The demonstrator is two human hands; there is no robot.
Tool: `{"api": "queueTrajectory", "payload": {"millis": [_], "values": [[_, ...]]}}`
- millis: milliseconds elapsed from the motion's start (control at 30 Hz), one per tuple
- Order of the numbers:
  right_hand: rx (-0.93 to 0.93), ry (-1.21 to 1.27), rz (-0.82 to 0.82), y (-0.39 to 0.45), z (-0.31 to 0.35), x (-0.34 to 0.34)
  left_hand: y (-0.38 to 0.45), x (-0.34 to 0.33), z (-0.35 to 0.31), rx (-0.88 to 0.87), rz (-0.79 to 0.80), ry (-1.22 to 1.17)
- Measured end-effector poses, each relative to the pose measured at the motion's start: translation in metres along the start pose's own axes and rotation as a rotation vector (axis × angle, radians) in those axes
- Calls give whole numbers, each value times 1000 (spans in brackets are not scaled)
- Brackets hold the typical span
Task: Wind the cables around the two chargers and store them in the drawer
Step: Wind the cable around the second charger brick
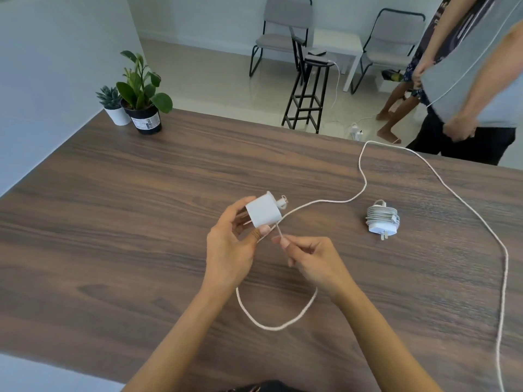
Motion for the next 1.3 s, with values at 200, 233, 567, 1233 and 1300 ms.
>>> {"api": "queueTrajectory", "payload": {"millis": [200, 233, 567, 1233, 1300], "values": [[107, -345, 1, -25, 12, -6, 27, 15, -7, -173, -77, 320], [147, -418, -11, -31, 16, -4, 31, 15, -8, -199, -49, 355], [483, -578, -266, -47, 85, 38, 12, -14, -1, -286, 288, 371], [157, -144, -87, 10, 27, 18, -11, -22, -13, 31, 153, -211], [163, -158, -51, 4, 20, 8, -6, -20, -12, 20, 106, -150]]}}
Point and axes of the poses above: each hand's wrist, its own y-axis towards the middle knuckle, its own x-axis out of the back of the hand, z = x × y, the point moved 9 cm from there along y, towards the middle knuckle, and after that the axes turned 14 degrees about -x, right-handed, at the moved point
